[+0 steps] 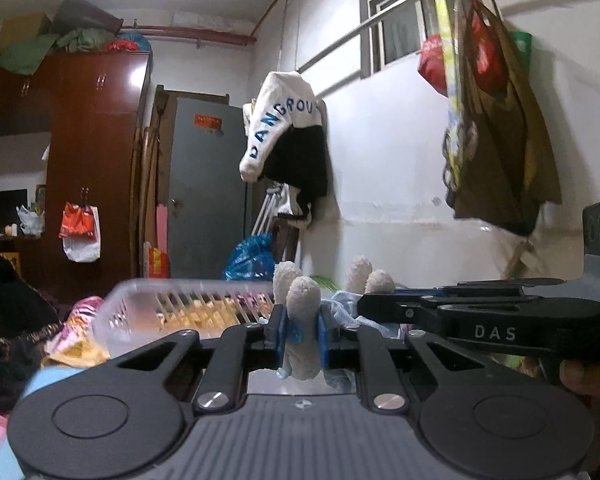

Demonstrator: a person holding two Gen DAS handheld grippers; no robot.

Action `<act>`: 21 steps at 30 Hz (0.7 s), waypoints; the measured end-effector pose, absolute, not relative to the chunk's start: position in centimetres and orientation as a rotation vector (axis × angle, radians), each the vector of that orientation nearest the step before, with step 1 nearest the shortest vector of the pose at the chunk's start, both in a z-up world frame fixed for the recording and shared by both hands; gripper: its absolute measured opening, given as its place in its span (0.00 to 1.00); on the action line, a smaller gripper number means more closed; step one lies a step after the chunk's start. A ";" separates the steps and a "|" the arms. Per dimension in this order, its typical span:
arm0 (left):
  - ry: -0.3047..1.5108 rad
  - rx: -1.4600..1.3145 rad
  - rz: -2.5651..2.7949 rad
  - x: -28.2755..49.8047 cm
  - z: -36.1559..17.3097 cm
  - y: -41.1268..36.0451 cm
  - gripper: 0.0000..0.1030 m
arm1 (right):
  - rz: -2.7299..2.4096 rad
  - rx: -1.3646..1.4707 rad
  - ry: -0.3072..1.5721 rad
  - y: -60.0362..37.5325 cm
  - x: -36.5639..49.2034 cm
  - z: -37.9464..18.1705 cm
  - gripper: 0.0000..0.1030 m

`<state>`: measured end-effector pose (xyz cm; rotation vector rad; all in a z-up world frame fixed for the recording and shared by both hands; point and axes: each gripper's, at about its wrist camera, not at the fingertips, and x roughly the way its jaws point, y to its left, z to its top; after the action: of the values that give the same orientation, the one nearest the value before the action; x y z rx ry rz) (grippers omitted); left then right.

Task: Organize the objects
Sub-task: 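Lift the white plush bunny and carry it over the basket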

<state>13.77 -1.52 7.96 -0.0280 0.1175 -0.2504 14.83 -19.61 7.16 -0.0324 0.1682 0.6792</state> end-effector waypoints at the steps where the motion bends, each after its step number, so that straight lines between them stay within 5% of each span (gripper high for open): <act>1: 0.120 -0.027 -0.243 14.4 8.9 -1.4 0.18 | 0.681 -0.030 0.172 -19.3 15.5 7.9 0.17; 9: 0.209 -0.073 -0.189 22.6 13.9 1.5 0.19 | 0.656 -0.024 0.252 -15.7 22.6 10.0 0.17; 21: 0.367 -0.009 -0.136 29.6 10.3 4.2 0.19 | 0.605 -0.062 0.428 -12.0 27.5 5.9 0.17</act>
<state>29.62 4.19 10.27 -0.0086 0.3668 -0.1362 27.55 -11.96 5.88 -0.0619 0.4282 0.6051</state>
